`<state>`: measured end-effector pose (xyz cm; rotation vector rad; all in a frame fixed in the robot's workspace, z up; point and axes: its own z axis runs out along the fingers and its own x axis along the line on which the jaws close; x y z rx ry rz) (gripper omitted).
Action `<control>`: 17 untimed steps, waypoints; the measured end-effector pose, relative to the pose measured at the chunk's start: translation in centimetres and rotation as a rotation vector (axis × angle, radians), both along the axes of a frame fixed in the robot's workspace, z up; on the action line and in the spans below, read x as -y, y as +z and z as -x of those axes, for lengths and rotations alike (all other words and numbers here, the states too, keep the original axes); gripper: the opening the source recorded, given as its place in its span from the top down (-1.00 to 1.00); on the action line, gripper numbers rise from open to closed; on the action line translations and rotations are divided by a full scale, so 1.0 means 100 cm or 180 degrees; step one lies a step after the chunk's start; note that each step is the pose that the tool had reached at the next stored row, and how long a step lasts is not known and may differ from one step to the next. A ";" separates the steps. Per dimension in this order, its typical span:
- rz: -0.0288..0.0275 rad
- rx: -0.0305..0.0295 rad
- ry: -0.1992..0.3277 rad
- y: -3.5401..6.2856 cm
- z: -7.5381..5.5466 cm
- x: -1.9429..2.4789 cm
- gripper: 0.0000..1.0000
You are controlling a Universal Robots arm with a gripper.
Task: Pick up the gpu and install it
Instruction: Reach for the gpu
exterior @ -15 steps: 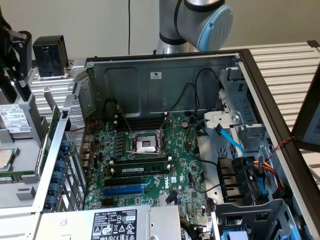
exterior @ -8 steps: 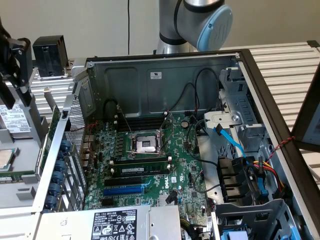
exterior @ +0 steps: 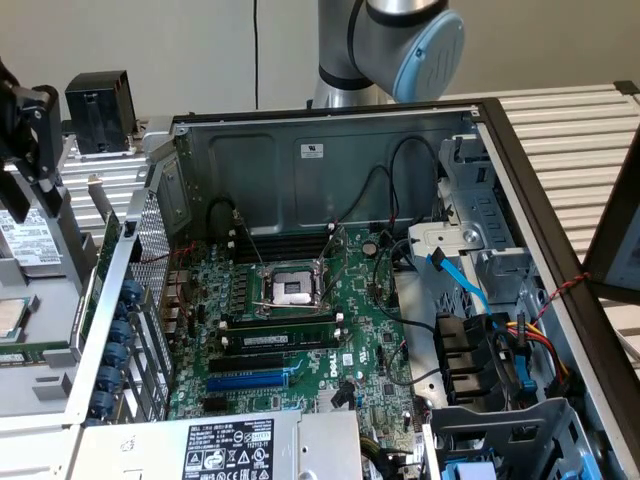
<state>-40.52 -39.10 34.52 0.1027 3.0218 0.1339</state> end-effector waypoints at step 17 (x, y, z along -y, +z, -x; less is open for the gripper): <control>-0.0008 0.0082 -0.0001 -0.0264 0.007 0.0030 -0.01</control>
